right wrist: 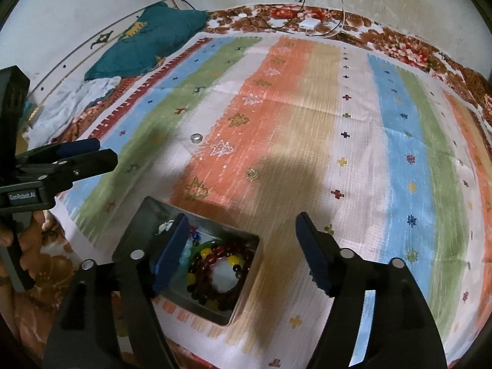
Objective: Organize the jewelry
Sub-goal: 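Move both open grippers toward the silver ring and the gold earring, then close the left gripper on the silver ring while the right grips the gold earring, then lift the ring and earring and carry both over the tin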
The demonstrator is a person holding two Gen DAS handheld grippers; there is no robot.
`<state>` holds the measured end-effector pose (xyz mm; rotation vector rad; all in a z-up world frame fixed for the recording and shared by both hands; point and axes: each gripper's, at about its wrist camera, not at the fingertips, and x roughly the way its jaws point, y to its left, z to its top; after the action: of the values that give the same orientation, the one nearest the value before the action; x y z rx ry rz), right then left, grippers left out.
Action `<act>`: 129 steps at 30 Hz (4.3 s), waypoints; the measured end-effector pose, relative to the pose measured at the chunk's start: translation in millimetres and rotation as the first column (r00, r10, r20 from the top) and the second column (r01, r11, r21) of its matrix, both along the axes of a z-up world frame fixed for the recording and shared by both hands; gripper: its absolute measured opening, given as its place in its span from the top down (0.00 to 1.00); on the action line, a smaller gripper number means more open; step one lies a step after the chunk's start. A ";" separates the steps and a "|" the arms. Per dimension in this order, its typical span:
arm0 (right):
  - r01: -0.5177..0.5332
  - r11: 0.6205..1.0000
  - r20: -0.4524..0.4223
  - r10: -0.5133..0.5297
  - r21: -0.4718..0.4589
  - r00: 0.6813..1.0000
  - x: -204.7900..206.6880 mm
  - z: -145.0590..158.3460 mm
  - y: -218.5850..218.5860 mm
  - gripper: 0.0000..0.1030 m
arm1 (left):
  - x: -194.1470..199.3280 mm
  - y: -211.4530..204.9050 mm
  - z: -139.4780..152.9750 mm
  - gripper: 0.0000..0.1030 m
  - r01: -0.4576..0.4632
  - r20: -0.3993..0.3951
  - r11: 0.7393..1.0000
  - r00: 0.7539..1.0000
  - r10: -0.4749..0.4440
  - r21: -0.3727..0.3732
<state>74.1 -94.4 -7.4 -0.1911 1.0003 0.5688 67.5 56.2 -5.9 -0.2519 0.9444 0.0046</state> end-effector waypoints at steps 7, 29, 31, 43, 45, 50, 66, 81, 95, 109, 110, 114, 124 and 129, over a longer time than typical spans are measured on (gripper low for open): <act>0.014 1.000 -0.017 -0.014 -0.006 1.000 12.4 -6.0 6.6 0.24 | 21.3 11.1 -13.3 0.08 -0.029 -0.047 1.000 0.998 0.028 -0.004; 0.005 0.999 -0.078 -0.008 -0.035 0.997 55.5 -31.5 34.0 0.16 | 70.3 24.5 -45.6 0.06 -0.039 -0.130 0.998 0.991 0.034 -0.039; 0.007 0.999 -0.089 -0.010 -0.035 0.996 59.0 -34.3 34.9 0.16 | 73.5 25.9 -48.6 0.06 -0.041 -0.137 0.998 0.990 0.036 -0.038; -0.003 0.999 -0.128 -0.002 -0.041 0.992 74.5 -46.3 41.8 0.16 | 93.8 33.5 -66.0 0.06 -0.054 -0.173 0.998 0.984 0.046 -0.041; -0.007 0.999 -0.127 0.001 -0.043 0.992 75.5 -46.2 43.2 0.16 | 96.1 32.5 -66.6 0.06 -0.048 -0.176 0.998 0.984 0.040 -0.040; -0.013 0.999 -0.132 0.006 -0.052 0.991 82.5 -50.6 46.6 0.16 | 103.3 30.2 -66.8 0.06 -0.039 -0.173 0.999 0.984 0.035 -0.024; -0.025 0.994 -0.181 0.006 -0.104 0.983 103.0 -74.0 59.1 0.16 | 125.4 35.3 -89.8 0.07 -0.033 -0.219 0.999 0.975 0.032 -0.002; -0.053 0.989 -0.238 0.018 -0.140 0.971 113.3 -92.2 71.0 0.34 | 143.8 31.9 -108.9 0.33 -0.004 -0.269 0.999 0.963 0.013 0.032; -0.068 0.983 -0.253 0.023 -0.171 0.967 112.0 -100.9 69.3 0.69 | 146.3 27.9 -112.4 0.63 0.018 -0.281 0.999 0.960 -0.005 0.044; -0.080 0.983 -0.247 0.037 -0.166 0.968 112.0 -101.1 67.8 0.85 | 144.4 33.3 -113.3 0.82 0.014 -0.273 0.998 0.962 0.003 0.061; -0.079 0.983 -0.248 0.037 -0.164 0.968 112.5 -100.5 67.2 0.85 | 144.7 33.6 -113.1 0.82 0.014 -0.272 0.998 0.962 0.002 0.059; -0.077 0.985 -0.240 0.039 -0.153 0.970 111.9 -95.1 65.8 0.85 | 142.3 33.6 -109.7 0.82 0.021 -0.267 0.998 0.964 -0.005 0.058; -0.071 0.986 -0.204 0.039 -0.153 0.978 106.5 -80.2 57.5 0.85 | 133.5 22.7 -91.1 0.82 0.043 -0.230 0.997 0.973 -0.028 0.060; -0.053 0.987 -0.180 0.026 -0.150 0.983 104.6 -72.5 55.9 0.85 | 125.8 15.2 -81.3 0.82 0.052 -0.209 0.997 0.977 -0.039 0.059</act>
<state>178.7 -38.6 -79.9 -0.3025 1.2177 0.5513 193.4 71.4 -87.2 -0.1721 1.1559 0.0194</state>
